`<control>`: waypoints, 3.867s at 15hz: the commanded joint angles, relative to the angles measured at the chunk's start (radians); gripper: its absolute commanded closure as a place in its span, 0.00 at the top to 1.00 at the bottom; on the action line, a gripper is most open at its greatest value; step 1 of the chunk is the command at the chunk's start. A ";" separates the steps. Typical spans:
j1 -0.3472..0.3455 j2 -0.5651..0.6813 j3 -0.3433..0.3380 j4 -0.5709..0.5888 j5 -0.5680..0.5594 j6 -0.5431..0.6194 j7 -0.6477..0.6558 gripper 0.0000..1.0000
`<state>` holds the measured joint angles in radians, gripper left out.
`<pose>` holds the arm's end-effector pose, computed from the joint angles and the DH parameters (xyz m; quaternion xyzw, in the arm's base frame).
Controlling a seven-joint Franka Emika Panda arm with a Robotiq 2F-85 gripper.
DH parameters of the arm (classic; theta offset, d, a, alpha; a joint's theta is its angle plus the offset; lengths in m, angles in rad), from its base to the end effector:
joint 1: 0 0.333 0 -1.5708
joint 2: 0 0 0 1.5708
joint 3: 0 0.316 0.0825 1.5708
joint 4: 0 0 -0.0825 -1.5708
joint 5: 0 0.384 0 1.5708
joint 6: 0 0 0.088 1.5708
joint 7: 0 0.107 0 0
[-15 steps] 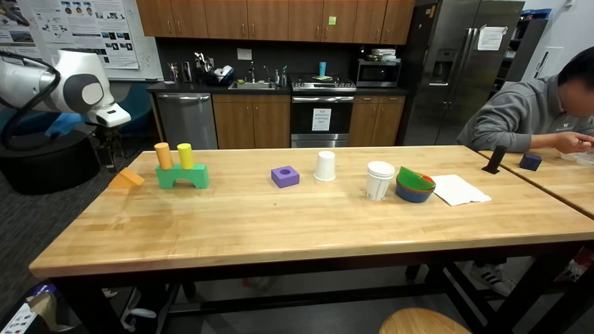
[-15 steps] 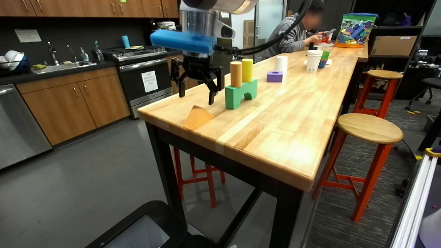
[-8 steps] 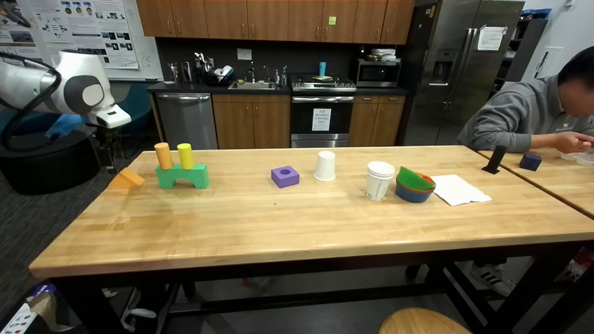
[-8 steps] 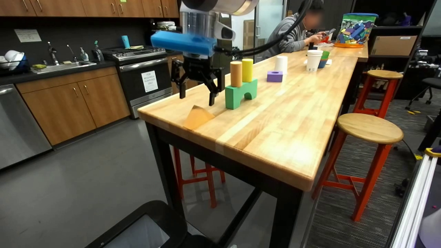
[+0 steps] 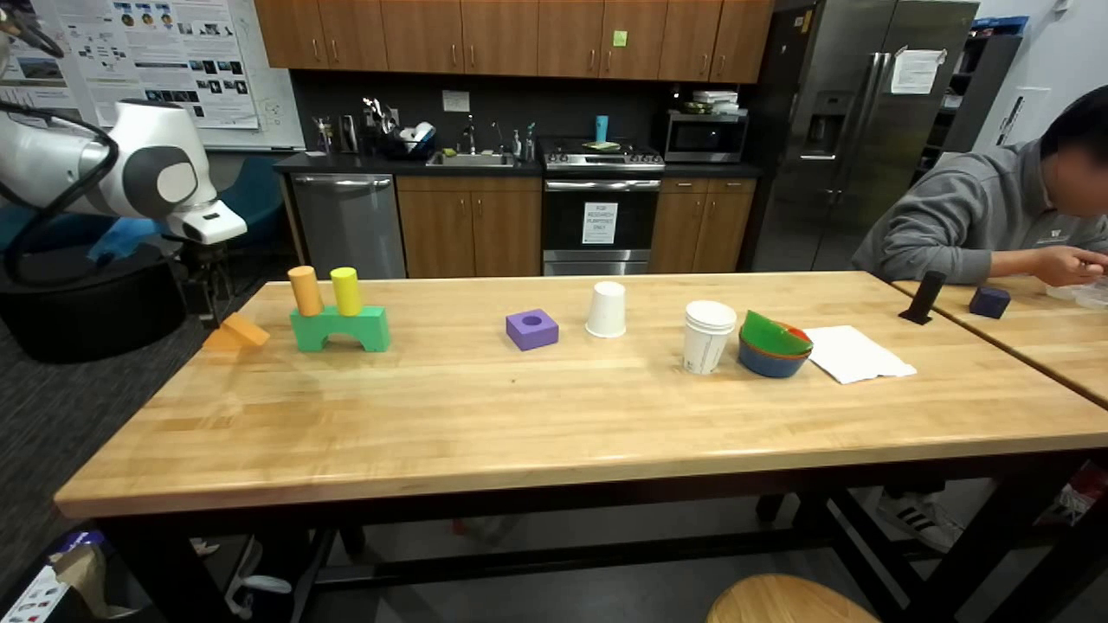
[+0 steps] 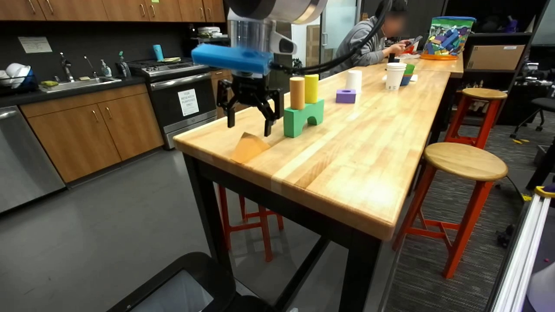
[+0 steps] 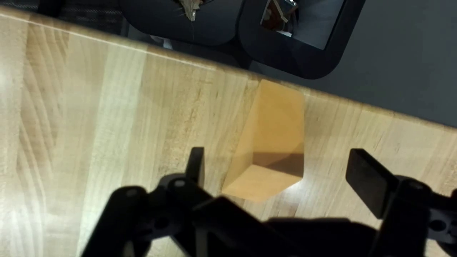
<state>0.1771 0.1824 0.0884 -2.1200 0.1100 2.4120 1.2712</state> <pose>0.5583 0.1515 0.3374 -0.8539 0.5154 -0.0069 0.0717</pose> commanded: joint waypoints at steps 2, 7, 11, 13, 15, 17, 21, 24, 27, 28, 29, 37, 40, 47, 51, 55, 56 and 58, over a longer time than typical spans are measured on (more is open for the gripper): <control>-0.003 0.005 -0.001 -0.003 0.024 0.006 0.014 1.00; -0.002 0.019 -0.002 0.002 0.028 0.004 0.016 1.00; -0.002 0.022 -0.003 0.000 0.030 0.007 0.023 1.00; -0.002 0.025 -0.002 0.000 0.032 0.007 0.024 1.00; -0.001 0.025 -0.002 0.001 0.032 0.007 0.026 1.00; -0.001 0.021 -0.004 -0.003 0.030 0.010 0.032 1.00; -0.004 0.023 -0.003 -0.003 0.038 0.009 0.032 1.00; -0.003 0.023 -0.003 -0.004 0.038 0.009 0.034 1.00; -0.003 0.022 -0.002 -0.006 0.043 0.011 0.035 1.00; -0.003 0.022 -0.002 -0.007 0.046 0.012 0.036 1.00; -0.003 0.023 -0.001 -0.007 0.050 0.012 0.033 1.00; -0.003 0.025 -0.002 -0.012 0.055 0.017 0.043 1.00; -0.007 0.032 0.002 -0.020 0.085 0.032 0.033 1.00; -0.001 0.038 -0.009 -0.037 0.097 0.055 0.062 1.00; -0.001 0.019 -0.021 -0.059 0.081 0.066 0.095 1.00; 0.001 0.008 -0.029 -0.057 0.059 0.060 0.114 1.00; 0.002 0.005 -0.030 -0.052 0.051 0.054 0.115 1.00; 0.004 -0.005 -0.031 -0.047 0.028 0.043 0.127 1.00</control>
<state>0.1727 0.2184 0.0647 -2.1566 0.1751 2.4739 1.3612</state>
